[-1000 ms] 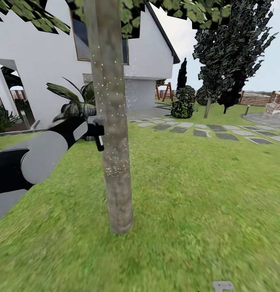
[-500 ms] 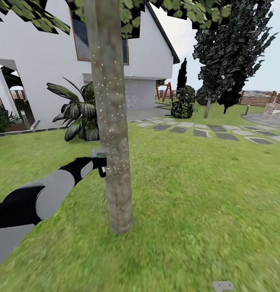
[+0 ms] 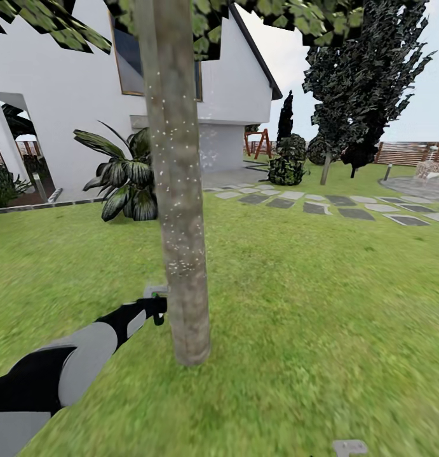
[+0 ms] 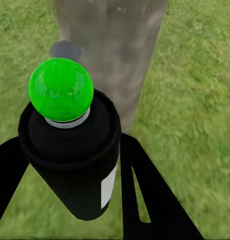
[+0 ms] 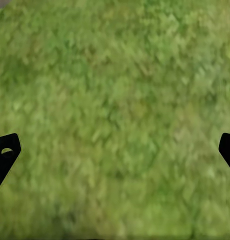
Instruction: In the garden, pick up the pesticide atomizer on the floor and spray pesticide onto both trees until each tree trunk is fully covered.
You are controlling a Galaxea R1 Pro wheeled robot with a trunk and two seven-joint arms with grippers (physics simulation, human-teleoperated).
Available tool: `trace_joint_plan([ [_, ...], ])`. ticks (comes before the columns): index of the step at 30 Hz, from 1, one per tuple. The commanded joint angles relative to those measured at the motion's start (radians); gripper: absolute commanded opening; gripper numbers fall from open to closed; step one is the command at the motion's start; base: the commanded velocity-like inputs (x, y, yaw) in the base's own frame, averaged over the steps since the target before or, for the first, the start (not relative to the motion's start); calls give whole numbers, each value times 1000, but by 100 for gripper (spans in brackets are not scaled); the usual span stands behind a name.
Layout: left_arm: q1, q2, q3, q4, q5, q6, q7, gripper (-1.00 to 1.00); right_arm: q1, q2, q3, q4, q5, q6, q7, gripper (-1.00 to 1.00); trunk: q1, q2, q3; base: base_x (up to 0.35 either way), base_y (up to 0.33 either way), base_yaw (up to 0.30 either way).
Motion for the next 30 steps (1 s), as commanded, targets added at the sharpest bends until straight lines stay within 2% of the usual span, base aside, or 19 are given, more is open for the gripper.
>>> trace_joint_plan([
  [1,11,0,7,-3,-7,5,-5,-100,-2,0,6,5,-11,-7,7,100,0,-1,-2,0,296,0],
  [6,27,0,7,-3,-7,4,-6,-100,-2,1,6,6,-11,-6,7,100,0,-1,-2,0,329,0],
  [12,29,0,7,-3,-7,-36,-6,-100,-2,1,6,6,-11,-6,7,100,0,-1,-2,0,340,0],
  [21,29,0,7,-3,-7,-39,-7,-100,-2,0,6,6,-11,-6,7,100,0,-1,-2,0,346,-2],
  [30,29,0,6,-3,-6,-36,-10,-100,-2,0,6,6,-11,-6,9,100,0,-1,-2,0,350,-234],
])
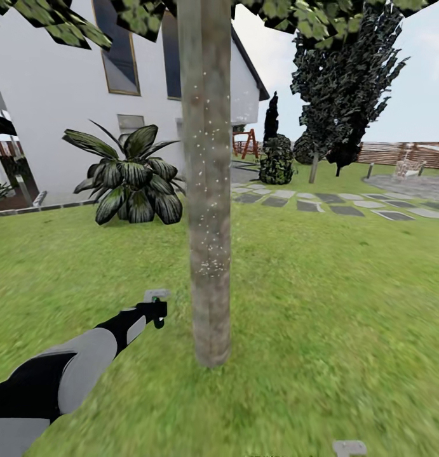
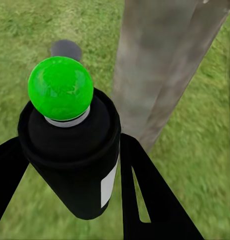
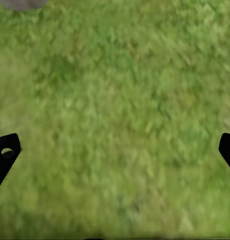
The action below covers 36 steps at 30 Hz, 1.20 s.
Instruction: In the garden, pick up the pesticide atomizer on the floor and spray pesticide onto both trees until each tree trunk is fully covered.
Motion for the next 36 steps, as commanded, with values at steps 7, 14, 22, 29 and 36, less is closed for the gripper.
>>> trace_joint_plan([
  [7,0,0,7,-1,-7,4,-4,-100,-2,1,6,5,-11,-7,7,100,0,-1,-2,0,350,-299],
  [14,0,-1,7,-1,-7,4,-4,-100,-2,2,6,5,-11,-7,7,100,0,-1,-2,0,350,-300],
  [22,0,-1,7,-1,-7,3,-4,-100,-2,2,6,6,-11,-7,7,100,0,-1,-2,0,350,-300],
  [29,0,-1,7,-1,-7,4,-4,-100,-2,2,6,5,-11,-6,7,100,0,-1,-3,0,350,-294],
  [36,0,-2,7,-1,-7,4,-4,-100,-2,2,6,5,-11,-6,7,100,0,-1,-12,0,350,-211],
])
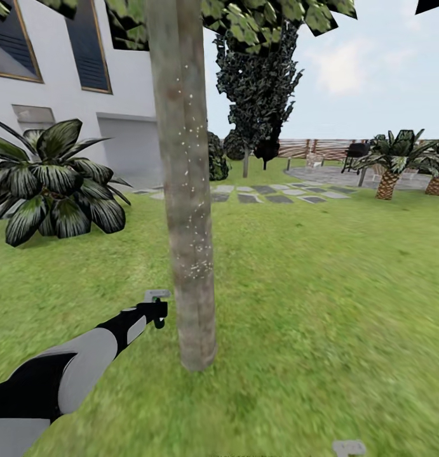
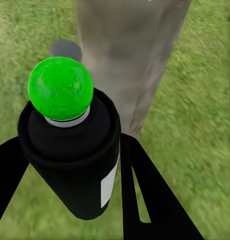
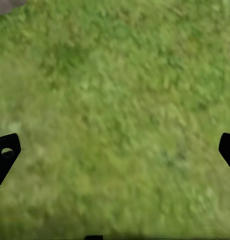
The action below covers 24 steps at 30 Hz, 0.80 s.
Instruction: In the garden, pick up the pesticide atomizer on the floor and spray pesticide onto both trees until each tree trunk is fully covered.
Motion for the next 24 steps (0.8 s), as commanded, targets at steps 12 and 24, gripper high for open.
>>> trace_joint_plan([
  [12,-1,-1,7,0,-7,2,-3,-100,-2,0,6,5,-11,-7,8,100,0,-1,-14,-52,350,-131],
  [24,-1,-1,7,0,-7,2,-3,-100,-2,2,6,5,-11,-7,10,100,0,-1,-14,-165,350,-274],
])
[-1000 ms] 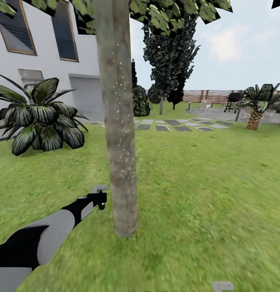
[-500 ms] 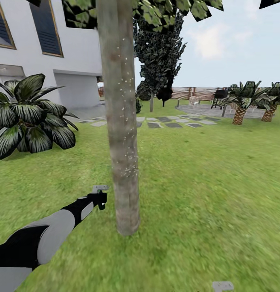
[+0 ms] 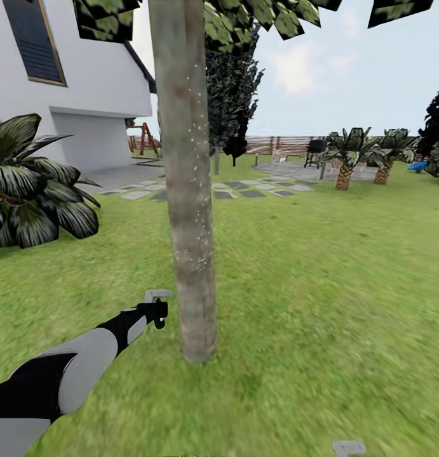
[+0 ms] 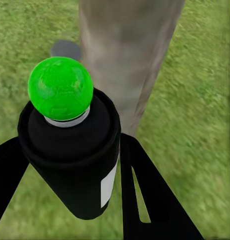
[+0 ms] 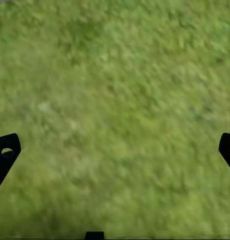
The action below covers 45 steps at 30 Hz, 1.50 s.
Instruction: In the garden, pick up the pesticide atomizer on the floor and spray pesticide onto both trees until each tree trunk is fully covered.
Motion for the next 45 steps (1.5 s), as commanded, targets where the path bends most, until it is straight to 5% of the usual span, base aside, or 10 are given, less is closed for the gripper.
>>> trace_joint_plan([
  [1,0,0,7,-1,-7,2,-3,-100,-2,0,6,5,-11,-7,7,100,0,-1,-2,-185,349,-256],
  [41,7,-19,7,-1,-6,-1,-5,-100,-1,6,5,5,-12,-8,5,100,0,-1,-2,-66,195,-199],
  [45,7,-31,-1,-34,-3,66,-7,-100,-1,5,3,5,-12,-8,3,100,0,-1,-2,-1,1,-4],
])
